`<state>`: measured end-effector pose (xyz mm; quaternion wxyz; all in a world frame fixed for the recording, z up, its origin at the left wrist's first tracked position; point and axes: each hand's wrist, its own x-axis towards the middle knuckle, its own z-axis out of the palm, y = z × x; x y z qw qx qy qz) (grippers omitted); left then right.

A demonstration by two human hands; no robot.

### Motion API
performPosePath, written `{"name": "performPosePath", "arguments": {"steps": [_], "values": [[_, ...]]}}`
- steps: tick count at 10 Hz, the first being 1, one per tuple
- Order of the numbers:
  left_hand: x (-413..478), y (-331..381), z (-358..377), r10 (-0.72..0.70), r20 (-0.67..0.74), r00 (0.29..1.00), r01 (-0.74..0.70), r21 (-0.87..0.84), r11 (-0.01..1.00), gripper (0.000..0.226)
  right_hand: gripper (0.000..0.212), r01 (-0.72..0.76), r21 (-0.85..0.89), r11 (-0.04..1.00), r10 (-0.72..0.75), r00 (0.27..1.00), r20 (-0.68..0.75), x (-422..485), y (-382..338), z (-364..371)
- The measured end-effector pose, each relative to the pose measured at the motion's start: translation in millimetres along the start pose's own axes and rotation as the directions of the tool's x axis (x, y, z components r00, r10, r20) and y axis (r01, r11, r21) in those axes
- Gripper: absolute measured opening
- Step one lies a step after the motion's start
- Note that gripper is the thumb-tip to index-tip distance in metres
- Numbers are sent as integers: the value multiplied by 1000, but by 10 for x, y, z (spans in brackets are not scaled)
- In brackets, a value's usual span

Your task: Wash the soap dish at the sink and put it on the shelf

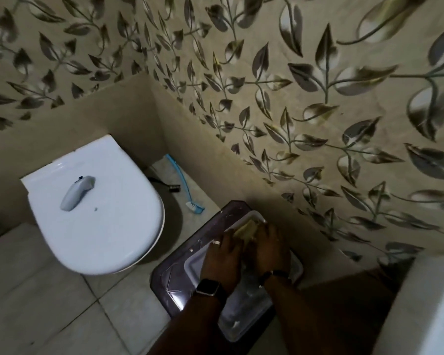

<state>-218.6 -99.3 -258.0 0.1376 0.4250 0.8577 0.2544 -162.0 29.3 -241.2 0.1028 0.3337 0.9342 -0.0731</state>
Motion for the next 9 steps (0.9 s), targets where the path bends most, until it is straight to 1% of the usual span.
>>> {"name": "performPosePath", "arguments": {"steps": [1,2,3,4,5,6,7,8,9], "values": [[65,74,56,119,139,983,-135,105,985,42,63,182,-152,971,-170,981,89,-82,-48,110],[139,20,116,81,236,968,-115,134,984,42,62,216,-185,959,-151,937,315,-15,19,238],[136,-97,205,15,300,954,-72,179,981,48,67,244,-190,951,-145,895,421,-37,46,290],[61,-135,324,-11,292,956,-33,142,989,54,71,169,-99,981,-105,880,462,-75,57,311],[11,-132,382,-18,297,955,-46,207,977,59,76,133,-41,990,-97,872,480,-75,46,300],[21,-119,361,-23,312,950,-54,236,970,61,80,136,-26,990,-105,859,500,-68,48,299],[44,-98,280,7,346,938,-97,245,965,62,77,135,-41,990,-96,856,507,-76,38,260],[37,-95,134,36,338,940,-112,208,972,59,68,102,-20,995,-81,881,467,-82,21,145],[-65,-22,-122,54,296,954,-112,184,976,57,65,156,2,988,-145,916,375,-219,1,-37]]}}
